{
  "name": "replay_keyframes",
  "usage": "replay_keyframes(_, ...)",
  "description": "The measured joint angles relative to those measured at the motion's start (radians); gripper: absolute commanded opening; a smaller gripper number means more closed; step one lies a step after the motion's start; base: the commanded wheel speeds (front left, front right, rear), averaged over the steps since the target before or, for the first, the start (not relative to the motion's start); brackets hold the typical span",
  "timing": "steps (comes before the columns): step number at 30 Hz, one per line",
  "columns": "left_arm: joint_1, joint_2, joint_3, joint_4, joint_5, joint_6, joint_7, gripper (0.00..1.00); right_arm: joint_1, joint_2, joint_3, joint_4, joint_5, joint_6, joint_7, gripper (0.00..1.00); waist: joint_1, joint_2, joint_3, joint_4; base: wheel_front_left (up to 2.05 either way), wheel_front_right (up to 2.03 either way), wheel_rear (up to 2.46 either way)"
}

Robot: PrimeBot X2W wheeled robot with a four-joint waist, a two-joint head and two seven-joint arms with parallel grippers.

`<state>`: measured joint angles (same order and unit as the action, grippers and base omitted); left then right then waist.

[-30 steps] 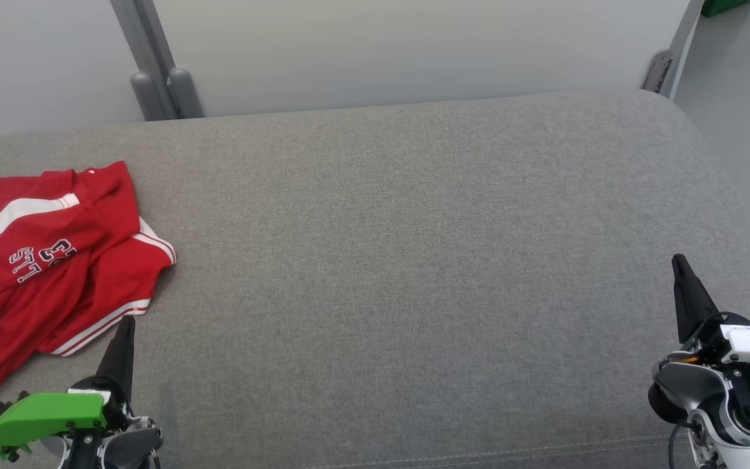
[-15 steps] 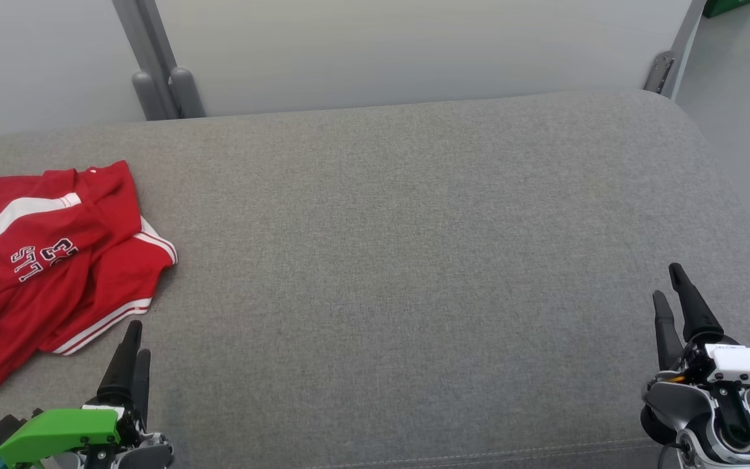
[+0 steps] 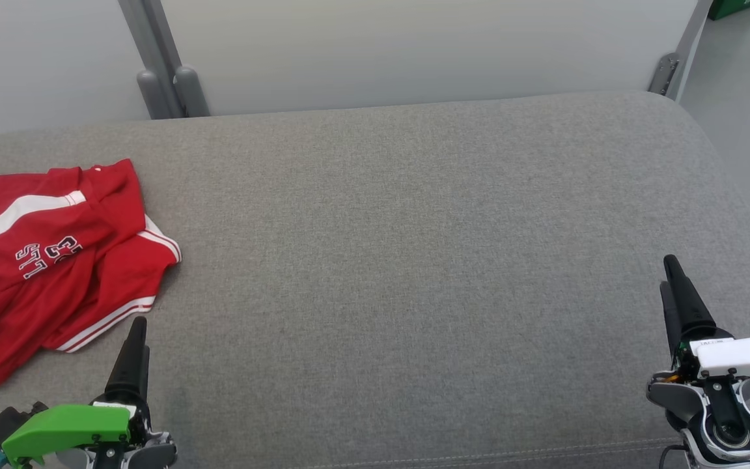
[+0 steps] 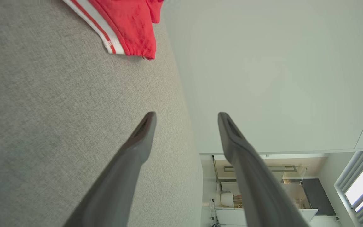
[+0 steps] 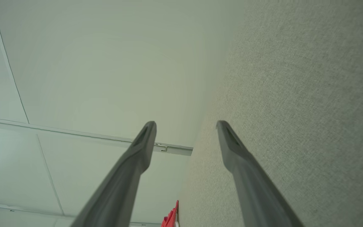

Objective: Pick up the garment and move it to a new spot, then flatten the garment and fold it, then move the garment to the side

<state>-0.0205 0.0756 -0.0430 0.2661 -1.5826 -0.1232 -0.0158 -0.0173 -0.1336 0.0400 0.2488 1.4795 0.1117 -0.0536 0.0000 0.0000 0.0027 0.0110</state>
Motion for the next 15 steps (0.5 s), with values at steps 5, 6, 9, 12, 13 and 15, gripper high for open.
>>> replay_keyframes(5,0.0,0.017,-0.02,-0.002,0.082,0.0,-0.021,1.0,0.0,-0.007,0.01,-0.023,-0.133,-0.021,-0.016,1.0,0.0,0.0,0.0,0.003,0.0,0.0,0.0)
replay_keyframes(6,0.0,0.021,-0.024,-0.003,0.106,0.001,-0.022,1.0,0.0,-0.011,0.013,-0.027,-0.156,-0.026,-0.017,1.0,0.0,0.0,0.0,0.003,0.0,0.0,0.0)
replay_keyframes(9,0.0,0.039,-0.031,-0.006,0.167,0.01,-0.031,1.0,0.0,-0.023,0.03,-0.038,-0.232,-0.039,-0.026,1.0,0.0,0.0,0.0,0.005,0.0,0.0,0.0)
replay_keyframes(12,0.0,0.049,-0.045,-0.009,0.228,0.019,-0.041,1.0,0.0,-0.031,0.046,-0.046,-0.304,-0.054,-0.031,1.0,0.0,0.0,0.0,0.007,0.0,0.0,0.0)
replay_keyframes(13,0.0,0.051,-0.052,-0.01,0.249,0.021,-0.046,1.0,0.0,-0.031,0.052,-0.049,-0.324,-0.06,-0.035,1.0,0.0,0.0,0.0,0.007,0.0,0.0,0.0)
replay_keyframes(15,0.0,0.053,-0.06,-0.013,0.286,0.03,-0.049,1.0,0.0,-0.031,0.062,-0.05,-0.357,-0.063,-0.037,1.0,0.0,0.0,0.0,0.008,0.0,0.0,0.0)
